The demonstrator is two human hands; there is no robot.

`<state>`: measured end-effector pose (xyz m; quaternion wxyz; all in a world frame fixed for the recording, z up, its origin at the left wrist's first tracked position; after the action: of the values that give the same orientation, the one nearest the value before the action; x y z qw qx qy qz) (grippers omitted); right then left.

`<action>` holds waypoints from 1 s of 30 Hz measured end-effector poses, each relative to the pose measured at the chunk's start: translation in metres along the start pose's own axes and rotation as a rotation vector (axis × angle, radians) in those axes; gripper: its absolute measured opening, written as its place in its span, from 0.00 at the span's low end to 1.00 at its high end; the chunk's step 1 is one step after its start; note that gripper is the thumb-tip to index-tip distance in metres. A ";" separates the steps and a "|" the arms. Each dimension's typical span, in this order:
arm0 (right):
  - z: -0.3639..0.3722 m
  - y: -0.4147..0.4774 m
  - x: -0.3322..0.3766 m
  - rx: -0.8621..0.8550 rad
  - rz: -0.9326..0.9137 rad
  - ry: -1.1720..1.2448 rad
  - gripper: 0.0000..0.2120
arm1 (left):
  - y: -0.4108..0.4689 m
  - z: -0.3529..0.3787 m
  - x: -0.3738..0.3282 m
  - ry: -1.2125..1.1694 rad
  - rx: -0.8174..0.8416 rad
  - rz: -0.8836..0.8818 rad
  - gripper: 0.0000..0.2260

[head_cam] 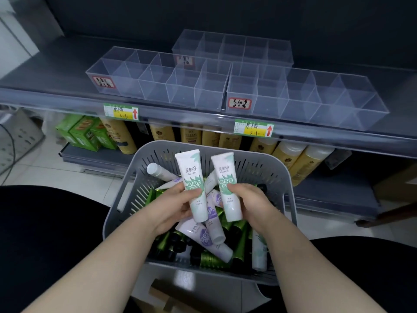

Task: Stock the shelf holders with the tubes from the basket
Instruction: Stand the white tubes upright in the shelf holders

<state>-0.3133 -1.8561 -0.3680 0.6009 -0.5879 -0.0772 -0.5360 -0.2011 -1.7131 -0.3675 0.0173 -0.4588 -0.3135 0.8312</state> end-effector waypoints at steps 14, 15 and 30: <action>-0.004 -0.067 0.169 -0.079 -0.709 -0.418 0.10 | 0.005 0.050 -0.167 0.583 -0.084 0.547 0.14; -0.010 -0.069 0.190 -0.107 -0.743 -0.445 0.10 | 0.008 0.057 -0.187 0.631 -0.111 0.596 0.14; -0.053 0.036 0.300 -0.322 -0.545 -1.012 0.18 | 0.136 0.071 -0.284 1.021 -0.258 0.517 0.17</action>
<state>-0.1913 -2.0739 -0.1889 0.2336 -0.8129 -0.4199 -0.3292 -0.0566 -1.9480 -0.1997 -0.0934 -0.8612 -0.2421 0.4371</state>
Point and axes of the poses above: each hand's wrist, its own y-axis towards the middle knuckle, its own z-axis out of the palm, x = y × z, the point moved 2 cm from there along y, towards the middle knuckle, and after that the axes turned 13 degrees about x, right-handed, at the moved point
